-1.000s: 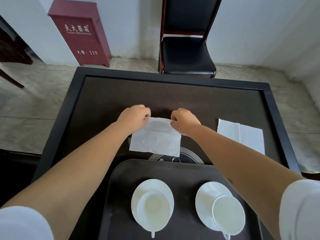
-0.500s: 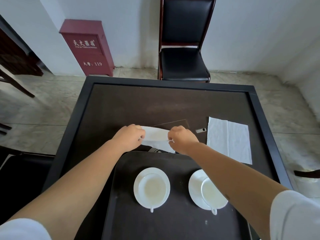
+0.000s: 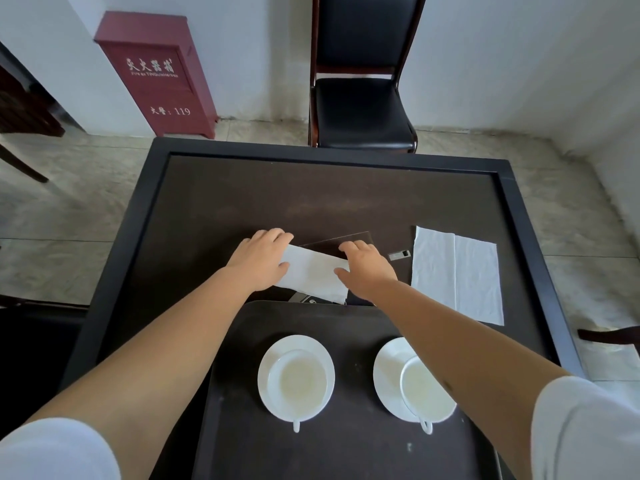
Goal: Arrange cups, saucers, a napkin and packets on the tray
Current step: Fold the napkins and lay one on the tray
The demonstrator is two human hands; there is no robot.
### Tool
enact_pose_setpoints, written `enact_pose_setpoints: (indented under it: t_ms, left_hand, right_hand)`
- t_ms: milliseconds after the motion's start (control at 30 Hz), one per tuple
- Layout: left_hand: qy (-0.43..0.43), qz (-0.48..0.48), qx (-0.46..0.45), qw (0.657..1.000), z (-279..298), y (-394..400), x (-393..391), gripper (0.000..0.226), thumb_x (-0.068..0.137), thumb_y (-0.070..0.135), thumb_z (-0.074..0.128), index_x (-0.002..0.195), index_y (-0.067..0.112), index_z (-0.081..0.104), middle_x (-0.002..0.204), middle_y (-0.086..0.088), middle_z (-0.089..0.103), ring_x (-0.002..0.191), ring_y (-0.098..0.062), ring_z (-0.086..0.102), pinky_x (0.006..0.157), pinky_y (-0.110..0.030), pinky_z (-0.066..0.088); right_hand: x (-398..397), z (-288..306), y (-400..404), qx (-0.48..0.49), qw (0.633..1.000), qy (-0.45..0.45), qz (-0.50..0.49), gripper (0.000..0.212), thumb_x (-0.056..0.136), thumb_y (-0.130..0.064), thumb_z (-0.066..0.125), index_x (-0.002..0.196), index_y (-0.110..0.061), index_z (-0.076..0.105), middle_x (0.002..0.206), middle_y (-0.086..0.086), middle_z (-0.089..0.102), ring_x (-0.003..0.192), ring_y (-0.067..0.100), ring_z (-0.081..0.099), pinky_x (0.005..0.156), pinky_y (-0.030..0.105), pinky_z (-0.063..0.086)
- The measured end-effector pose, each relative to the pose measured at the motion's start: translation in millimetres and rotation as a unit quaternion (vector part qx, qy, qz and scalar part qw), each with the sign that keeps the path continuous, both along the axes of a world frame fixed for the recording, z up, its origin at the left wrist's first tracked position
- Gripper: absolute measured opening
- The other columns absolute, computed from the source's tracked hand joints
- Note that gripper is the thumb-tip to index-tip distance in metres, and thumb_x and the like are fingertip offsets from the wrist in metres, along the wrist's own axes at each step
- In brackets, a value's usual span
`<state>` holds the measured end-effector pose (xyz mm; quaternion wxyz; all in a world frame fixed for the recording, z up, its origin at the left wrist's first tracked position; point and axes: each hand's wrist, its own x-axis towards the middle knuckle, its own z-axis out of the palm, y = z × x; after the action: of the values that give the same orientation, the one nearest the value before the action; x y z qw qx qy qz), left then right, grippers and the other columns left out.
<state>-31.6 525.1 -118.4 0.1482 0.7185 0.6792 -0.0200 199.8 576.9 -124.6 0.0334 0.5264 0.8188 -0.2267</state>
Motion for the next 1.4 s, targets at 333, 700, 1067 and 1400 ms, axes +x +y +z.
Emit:
enact_pose_setpoints:
  t_ms: [333, 700, 1067, 1400]
  left_hand:
    - [-0.004, 0.003, -0.006, 1.0, -11, 13, 0, 0.009, 0.094, 0.027, 0.054, 0.101, 0.023, 0.058, 0.105, 0.002, 0.054, 0.102, -0.02, 0.046, 0.084, -0.037, 0.037]
    - [-0.247, 0.166, -0.039, 0.954, 28, -29, -7, 0.013, 0.09, 0.026, 0.064, 0.08, 0.032, 0.058, 0.085, 0.011, 0.061, 0.079, -0.011, 0.06, 0.06, -0.023, 0.045]
    - [-0.525, 0.282, -0.051, 0.801, 119, -113, 33, 0.012, 0.087, 0.019, 0.071, 0.099, 0.019, 0.07, 0.1, -0.005, 0.071, 0.096, -0.024, 0.067, 0.082, -0.041, 0.056]
    - [-0.714, 0.371, -0.189, 0.562, 137, -246, 78, 0.03, 0.095, 0.013, 0.06, 0.123, 0.005, 0.064, 0.12, -0.018, 0.069, 0.11, -0.034, 0.066, 0.092, -0.049, 0.052]
  right_hand:
    - [-7, -17, 10, -0.037, 0.999, 0.022, -0.015, 0.032, 0.088, -0.032, 0.064, 0.119, -0.026, 0.058, 0.117, 0.0, 0.052, 0.113, 0.023, 0.044, 0.091, 0.04, 0.045]
    - [12, 18, -14, -0.223, 0.943, 0.209, -0.135, 0.014, 0.083, -0.027, 0.073, 0.078, -0.022, 0.062, 0.077, -0.003, 0.063, 0.066, 0.012, 0.055, 0.055, 0.023, 0.043]
    - [56, 97, -100, -0.369, 0.73, 0.509, -0.268, 0.011, 0.089, -0.014, 0.068, 0.099, -0.01, 0.066, 0.101, 0.009, 0.071, 0.094, 0.027, 0.068, 0.07, 0.035, 0.056]
    - [97, 137, -222, -0.42, 0.681, 0.517, -0.303, 0.023, 0.095, -0.018, 0.061, 0.111, -0.003, 0.069, 0.112, 0.016, 0.071, 0.1, 0.03, 0.068, 0.077, 0.039, 0.056]
